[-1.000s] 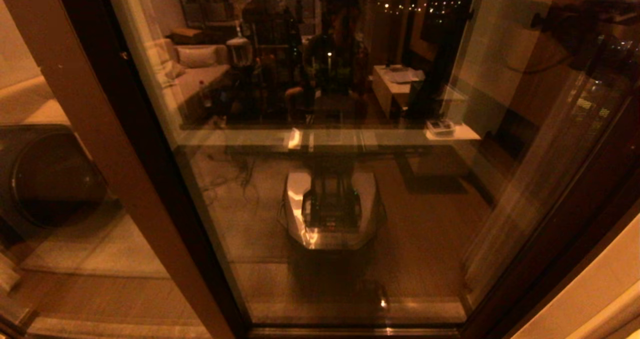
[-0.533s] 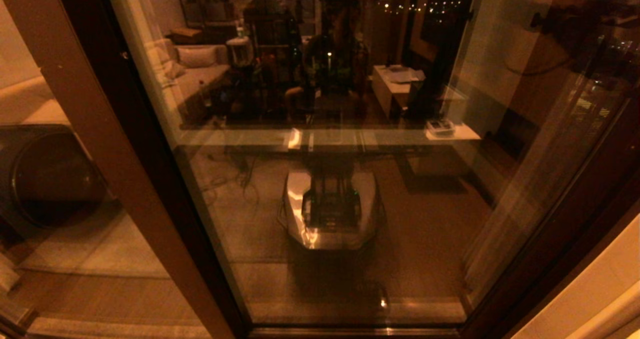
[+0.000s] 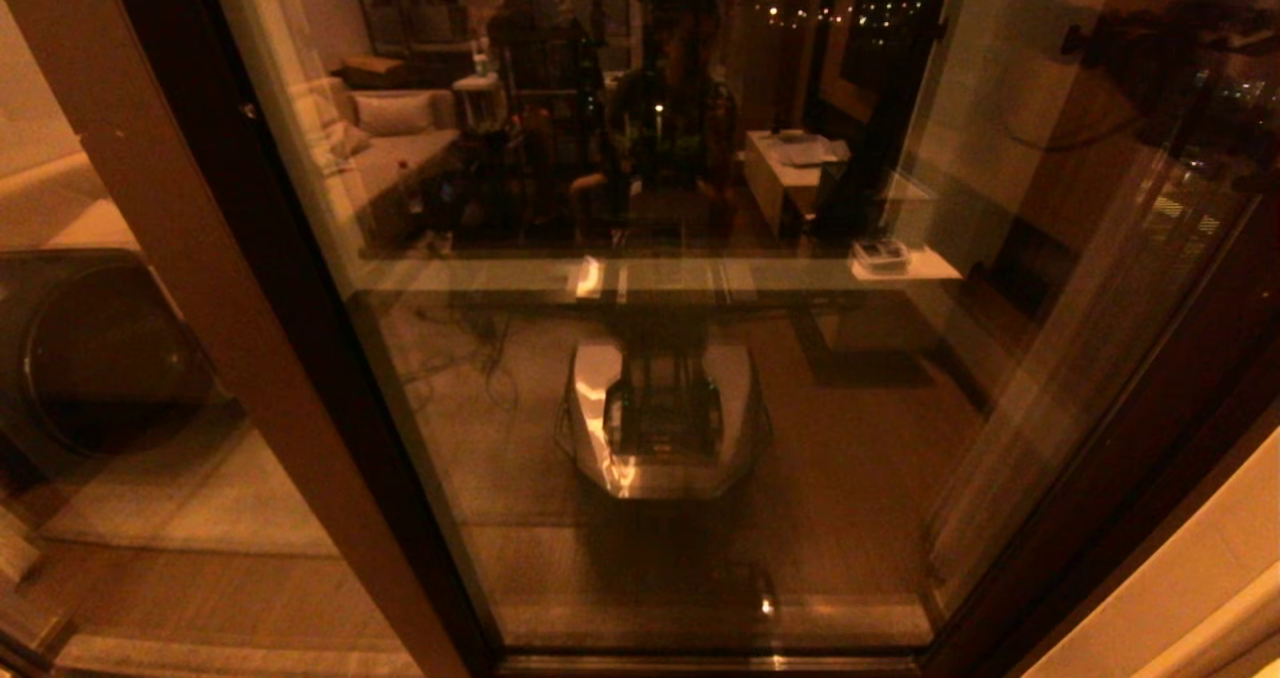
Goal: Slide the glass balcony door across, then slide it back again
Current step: Open the slid door
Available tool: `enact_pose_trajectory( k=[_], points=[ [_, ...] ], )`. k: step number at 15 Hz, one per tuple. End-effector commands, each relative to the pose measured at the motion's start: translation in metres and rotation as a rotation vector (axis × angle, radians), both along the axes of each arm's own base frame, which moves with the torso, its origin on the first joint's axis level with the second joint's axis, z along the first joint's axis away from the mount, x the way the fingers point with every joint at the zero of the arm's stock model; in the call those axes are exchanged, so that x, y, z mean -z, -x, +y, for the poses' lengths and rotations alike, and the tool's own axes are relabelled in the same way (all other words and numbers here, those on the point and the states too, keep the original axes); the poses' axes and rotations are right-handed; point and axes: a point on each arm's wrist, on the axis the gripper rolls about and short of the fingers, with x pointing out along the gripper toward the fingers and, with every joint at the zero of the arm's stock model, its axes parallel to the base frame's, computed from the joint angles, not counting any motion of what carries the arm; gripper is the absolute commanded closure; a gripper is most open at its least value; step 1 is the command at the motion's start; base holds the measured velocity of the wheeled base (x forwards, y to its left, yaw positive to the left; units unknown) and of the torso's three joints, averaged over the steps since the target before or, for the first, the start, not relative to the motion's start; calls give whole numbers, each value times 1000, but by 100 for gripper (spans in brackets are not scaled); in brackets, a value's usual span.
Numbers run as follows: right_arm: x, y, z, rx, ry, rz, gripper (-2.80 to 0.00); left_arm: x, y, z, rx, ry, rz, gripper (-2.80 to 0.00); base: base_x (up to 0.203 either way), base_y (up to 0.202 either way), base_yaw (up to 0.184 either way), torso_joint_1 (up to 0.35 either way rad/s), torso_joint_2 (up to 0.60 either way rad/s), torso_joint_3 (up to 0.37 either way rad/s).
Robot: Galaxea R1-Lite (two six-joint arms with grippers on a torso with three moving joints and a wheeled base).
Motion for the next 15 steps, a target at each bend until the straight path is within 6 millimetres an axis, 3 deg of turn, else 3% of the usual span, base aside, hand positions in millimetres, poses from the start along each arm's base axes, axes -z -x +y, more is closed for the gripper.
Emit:
enact_pose_trajectory(
  k=[1,15],
  points=[
    [0,0,1,-6,-1,0,-280,0,0,0,0,0,0,0,0,0,0,0,0,0],
    [-1,5,15,-34,0,4,-280,0,0,0,0,0,0,0,0,0,0,0,0,0]
  ],
)
